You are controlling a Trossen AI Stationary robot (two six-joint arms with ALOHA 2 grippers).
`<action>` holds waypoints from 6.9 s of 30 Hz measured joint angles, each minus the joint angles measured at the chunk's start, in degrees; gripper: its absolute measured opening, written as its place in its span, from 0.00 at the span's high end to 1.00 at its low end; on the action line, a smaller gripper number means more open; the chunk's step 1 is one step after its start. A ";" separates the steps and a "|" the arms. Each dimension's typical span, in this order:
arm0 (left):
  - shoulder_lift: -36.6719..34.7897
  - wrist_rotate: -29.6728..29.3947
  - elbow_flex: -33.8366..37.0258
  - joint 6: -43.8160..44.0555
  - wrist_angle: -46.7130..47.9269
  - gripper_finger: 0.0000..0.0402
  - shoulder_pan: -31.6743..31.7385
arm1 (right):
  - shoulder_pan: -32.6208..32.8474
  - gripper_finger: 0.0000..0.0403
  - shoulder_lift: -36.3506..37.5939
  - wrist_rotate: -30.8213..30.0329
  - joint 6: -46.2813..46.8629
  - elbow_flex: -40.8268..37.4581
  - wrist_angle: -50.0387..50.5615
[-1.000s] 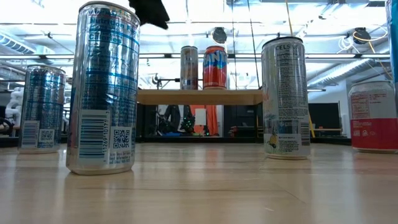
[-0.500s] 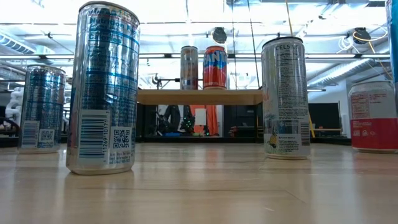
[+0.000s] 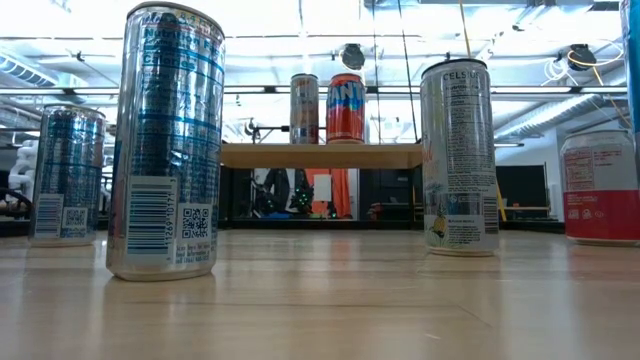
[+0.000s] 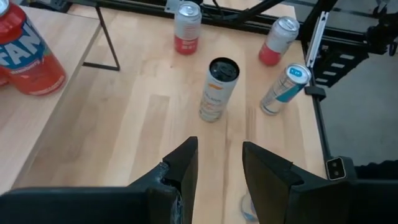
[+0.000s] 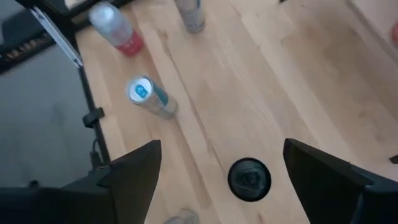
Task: Place canned beverage on shelf
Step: Put the white and yellow soda can aligned with the other white and yellow soda cans on the shelf
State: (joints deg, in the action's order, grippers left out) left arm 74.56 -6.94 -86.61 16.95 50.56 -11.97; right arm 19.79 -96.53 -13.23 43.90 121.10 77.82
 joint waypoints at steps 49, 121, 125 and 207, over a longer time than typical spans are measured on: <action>0.05 -4.07 0.02 3.76 5.25 0.68 -0.07 | -5.70 0.10 9.31 11.17 -12.30 -41.46 -24.38; -1.03 0.55 -0.04 8.18 2.11 0.16 -1.31 | -5.46 0.43 0.61 17.53 -25.55 -8.33 -14.49; -1.03 0.63 -0.04 3.86 1.69 0.16 -1.29 | -5.44 0.43 0.61 21.29 -28.87 -8.33 -14.48; 13.97 -18.17 -1.33 6.51 -20.38 0.37 -14.28 | -5.53 0.11 4.33 16.04 -29.47 -8.24 -27.36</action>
State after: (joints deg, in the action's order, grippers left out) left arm 88.53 -25.11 -87.94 23.45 30.18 -26.25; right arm 14.26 -92.20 2.81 14.43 112.86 50.46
